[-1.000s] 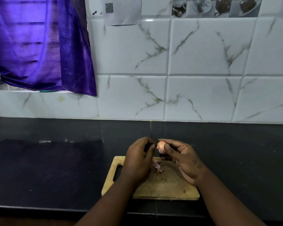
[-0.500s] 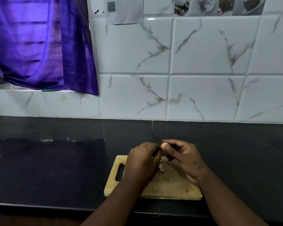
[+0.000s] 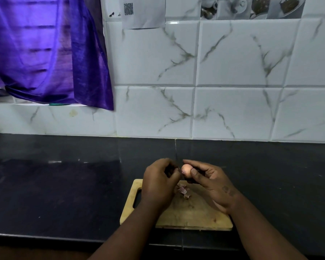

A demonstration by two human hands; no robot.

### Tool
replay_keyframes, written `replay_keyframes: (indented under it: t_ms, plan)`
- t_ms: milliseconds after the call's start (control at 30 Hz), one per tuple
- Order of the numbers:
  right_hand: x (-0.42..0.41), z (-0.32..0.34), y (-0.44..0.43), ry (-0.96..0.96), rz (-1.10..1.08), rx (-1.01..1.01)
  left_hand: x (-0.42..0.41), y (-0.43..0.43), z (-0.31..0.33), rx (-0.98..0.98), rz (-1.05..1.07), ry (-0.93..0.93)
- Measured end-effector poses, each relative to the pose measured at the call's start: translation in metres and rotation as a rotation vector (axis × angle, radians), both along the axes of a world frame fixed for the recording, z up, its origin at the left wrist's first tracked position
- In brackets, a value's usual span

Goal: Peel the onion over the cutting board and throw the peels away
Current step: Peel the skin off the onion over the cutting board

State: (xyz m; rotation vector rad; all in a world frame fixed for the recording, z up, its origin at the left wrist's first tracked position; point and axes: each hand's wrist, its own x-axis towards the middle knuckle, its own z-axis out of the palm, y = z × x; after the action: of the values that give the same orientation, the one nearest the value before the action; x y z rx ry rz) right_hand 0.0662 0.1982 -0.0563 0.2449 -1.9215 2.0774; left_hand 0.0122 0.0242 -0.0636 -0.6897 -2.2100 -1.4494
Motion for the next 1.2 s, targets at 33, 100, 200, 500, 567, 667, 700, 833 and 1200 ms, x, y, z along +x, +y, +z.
replay_keyframes:
  t_ms: [33, 100, 200, 500, 567, 667, 700, 833, 1200]
  plan:
    - [0.000, 0.000, 0.000, -0.004, 0.014, -0.013, -0.001, 0.000, 0.000, -0.003, -0.009, -0.015]
    - [-0.002, 0.000, 0.001, -0.009, 0.022, -0.028, 0.000, 0.001, -0.001, -0.042, -0.027, -0.023]
    - [-0.004, -0.002, 0.002, -0.017, 0.008, -0.031, 0.002, 0.002, -0.001, -0.073, -0.032, -0.032]
    - [-0.001, -0.001, 0.001, -0.032, -0.001, -0.008, 0.006, 0.001, 0.004, -0.026, -0.066, -0.060]
    - [0.000, 0.000, 0.000, -0.023, -0.009, 0.004, 0.006, 0.002, 0.004, -0.019, -0.070, -0.084]
    - [0.000, 0.001, 0.000, 0.005, -0.012, 0.007, 0.005, 0.002, 0.006, -0.016, -0.065, -0.092]
    - [0.001, 0.001, 0.000, 0.012, -0.010, 0.007, 0.005, 0.001, 0.006, -0.019, -0.060, -0.091]
    - [-0.001, -0.001, 0.001, 0.015, -0.008, -0.004, 0.005, 0.001, 0.006, 0.000, -0.055, -0.125]
    - [0.000, -0.001, 0.000, 0.031, -0.044, 0.090, 0.004, 0.000, 0.005, 0.044, -0.070, -0.158]
